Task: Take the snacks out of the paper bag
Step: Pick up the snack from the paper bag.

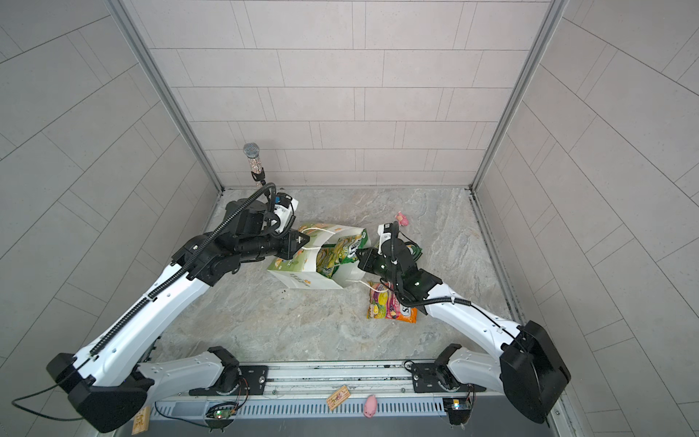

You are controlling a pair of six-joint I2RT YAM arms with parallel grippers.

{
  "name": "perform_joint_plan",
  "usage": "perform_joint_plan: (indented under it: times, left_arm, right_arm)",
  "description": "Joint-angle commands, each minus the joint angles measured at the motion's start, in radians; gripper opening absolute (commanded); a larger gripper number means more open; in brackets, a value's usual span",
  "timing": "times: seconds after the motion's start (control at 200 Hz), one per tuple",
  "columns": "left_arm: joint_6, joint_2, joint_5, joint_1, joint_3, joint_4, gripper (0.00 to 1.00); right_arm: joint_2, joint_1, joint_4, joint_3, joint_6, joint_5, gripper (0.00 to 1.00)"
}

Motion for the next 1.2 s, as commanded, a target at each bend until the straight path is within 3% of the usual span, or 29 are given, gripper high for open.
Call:
perform_joint_plan:
  times: [0.0,0.195,0.425,0.695,0.86,1.196]
  left_arm:
    - [-0.004,-0.018,-0.026,0.001,-0.012,0.012,0.00]
    - [-0.010,-0.016,-0.032,0.001,-0.017,0.025,0.00]
    - [-0.012,-0.022,-0.064,0.001,-0.017,0.015,0.00]
    - [-0.010,-0.033,-0.072,0.001,-0.020,0.014,0.00]
    - [-0.010,-0.036,-0.069,0.002,-0.023,0.014,0.00]
    - [-0.002,-0.035,-0.067,0.002,-0.017,0.020,0.00]
  right_arm:
    - [-0.058,-0.014,-0.047,0.070,-0.039,-0.029,0.00]
    - [-0.106,-0.025,-0.099,0.106,-0.051,-0.080,0.00]
    - [-0.216,-0.039,-0.237,0.167,-0.129,-0.002,0.00]
    - [-0.329,-0.086,-0.448,0.253,-0.259,0.184,0.00]
    - [-0.331,-0.188,-0.533,0.280,-0.323,0.226,0.00]
    - [-0.315,-0.462,-0.632,0.236,-0.415,0.192,0.00]
